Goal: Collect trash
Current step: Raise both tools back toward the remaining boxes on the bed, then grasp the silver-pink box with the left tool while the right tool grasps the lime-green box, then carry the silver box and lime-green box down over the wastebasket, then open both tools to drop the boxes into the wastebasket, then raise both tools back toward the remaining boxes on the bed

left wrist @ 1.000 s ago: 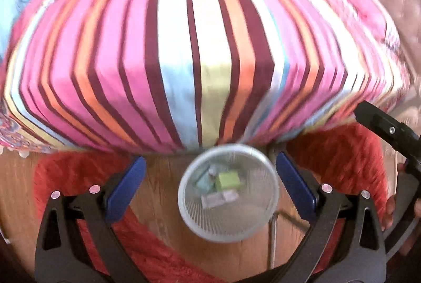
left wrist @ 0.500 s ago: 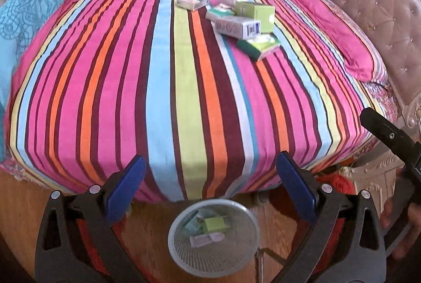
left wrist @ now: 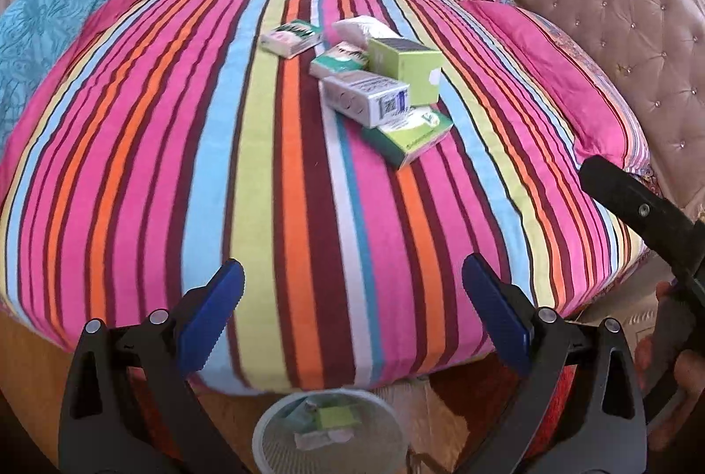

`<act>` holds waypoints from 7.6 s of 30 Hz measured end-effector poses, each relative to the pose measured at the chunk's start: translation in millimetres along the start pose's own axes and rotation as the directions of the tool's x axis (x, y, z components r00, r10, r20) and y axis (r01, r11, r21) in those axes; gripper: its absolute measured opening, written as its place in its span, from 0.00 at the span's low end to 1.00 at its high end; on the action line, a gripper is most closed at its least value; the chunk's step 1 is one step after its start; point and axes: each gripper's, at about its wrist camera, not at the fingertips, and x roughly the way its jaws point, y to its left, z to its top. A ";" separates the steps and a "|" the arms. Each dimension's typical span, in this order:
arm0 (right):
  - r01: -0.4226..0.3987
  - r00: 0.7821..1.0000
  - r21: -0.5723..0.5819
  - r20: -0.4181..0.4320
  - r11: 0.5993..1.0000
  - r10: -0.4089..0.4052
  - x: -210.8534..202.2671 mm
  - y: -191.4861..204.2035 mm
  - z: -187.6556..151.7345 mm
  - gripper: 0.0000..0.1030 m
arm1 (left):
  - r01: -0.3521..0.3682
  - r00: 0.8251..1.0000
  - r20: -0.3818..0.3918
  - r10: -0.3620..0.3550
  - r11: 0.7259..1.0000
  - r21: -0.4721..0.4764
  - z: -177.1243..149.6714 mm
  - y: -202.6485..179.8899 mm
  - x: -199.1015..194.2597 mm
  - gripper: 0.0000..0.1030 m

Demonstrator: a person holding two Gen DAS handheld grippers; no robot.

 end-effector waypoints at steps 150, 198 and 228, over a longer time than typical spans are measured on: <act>-0.113 0.874 0.171 -0.452 0.979 0.180 -6.2 29.9 -179.7 0.48 | 0.090 0.949 -0.309 -0.063 0.993 0.076 -176.7 60.3 -6.7 0.31; 0.051 0.571 0.238 -0.804 0.970 0.167 85.0 22.8 -265.9 0.48 | 0.113 0.740 -0.672 0.014 0.983 0.145 -235.4 41.5 96.8 0.31; 0.087 0.538 0.261 -0.824 0.961 0.175 90.3 18.7 -273.4 0.74 | 0.045 0.716 -0.698 0.020 0.996 0.075 -236.5 58.9 102.9 0.81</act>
